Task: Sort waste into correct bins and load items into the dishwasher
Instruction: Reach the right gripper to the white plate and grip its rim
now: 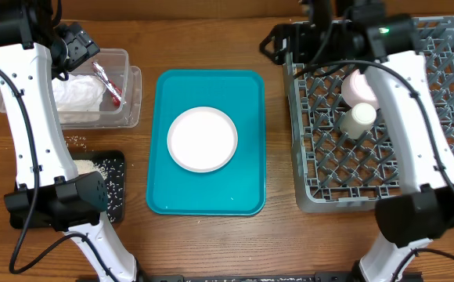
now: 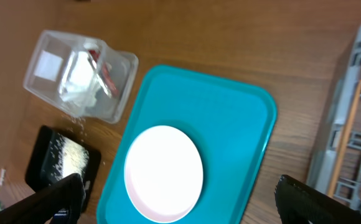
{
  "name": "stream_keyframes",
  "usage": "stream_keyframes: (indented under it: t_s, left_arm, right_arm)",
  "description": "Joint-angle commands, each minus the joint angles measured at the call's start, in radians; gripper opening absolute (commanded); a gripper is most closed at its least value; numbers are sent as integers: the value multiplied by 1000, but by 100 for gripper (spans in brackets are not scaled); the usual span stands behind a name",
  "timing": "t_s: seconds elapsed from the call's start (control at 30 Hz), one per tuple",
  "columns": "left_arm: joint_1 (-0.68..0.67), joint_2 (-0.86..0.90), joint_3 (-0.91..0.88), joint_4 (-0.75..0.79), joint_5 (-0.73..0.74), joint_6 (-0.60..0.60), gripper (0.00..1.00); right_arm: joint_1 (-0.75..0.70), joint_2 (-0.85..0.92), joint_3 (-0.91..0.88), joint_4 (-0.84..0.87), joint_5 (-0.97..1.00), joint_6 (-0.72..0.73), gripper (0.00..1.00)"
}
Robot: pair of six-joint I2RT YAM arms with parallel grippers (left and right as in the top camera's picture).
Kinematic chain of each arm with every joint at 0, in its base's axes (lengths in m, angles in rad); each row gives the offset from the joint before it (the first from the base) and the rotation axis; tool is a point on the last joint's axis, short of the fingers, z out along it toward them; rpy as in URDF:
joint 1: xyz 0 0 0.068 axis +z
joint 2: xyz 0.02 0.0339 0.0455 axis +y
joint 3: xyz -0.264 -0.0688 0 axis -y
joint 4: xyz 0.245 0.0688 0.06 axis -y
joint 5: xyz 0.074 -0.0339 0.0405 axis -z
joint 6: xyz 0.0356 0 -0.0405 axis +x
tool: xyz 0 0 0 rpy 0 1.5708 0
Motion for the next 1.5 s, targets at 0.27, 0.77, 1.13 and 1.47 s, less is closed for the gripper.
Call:
stream_keyframes:
  t_s: [0.27,0.77,1.13,1.47]
  left_arm:
    - [-7,-5,10,3,1,-6,100]
    - [-7,-5,10,3,2,-6,100]
    - [-7,-5,10,3,2,-6,100]
    - [-7,-5,10,3,1,-6,100]
  right_arm:
    - [109,235,3,-18,133,60,77]
    - [263,407,3,14,156,73,50]
    - [331,458,3,14,312,77,42]
    - [329,463,3,14,436,129,43]
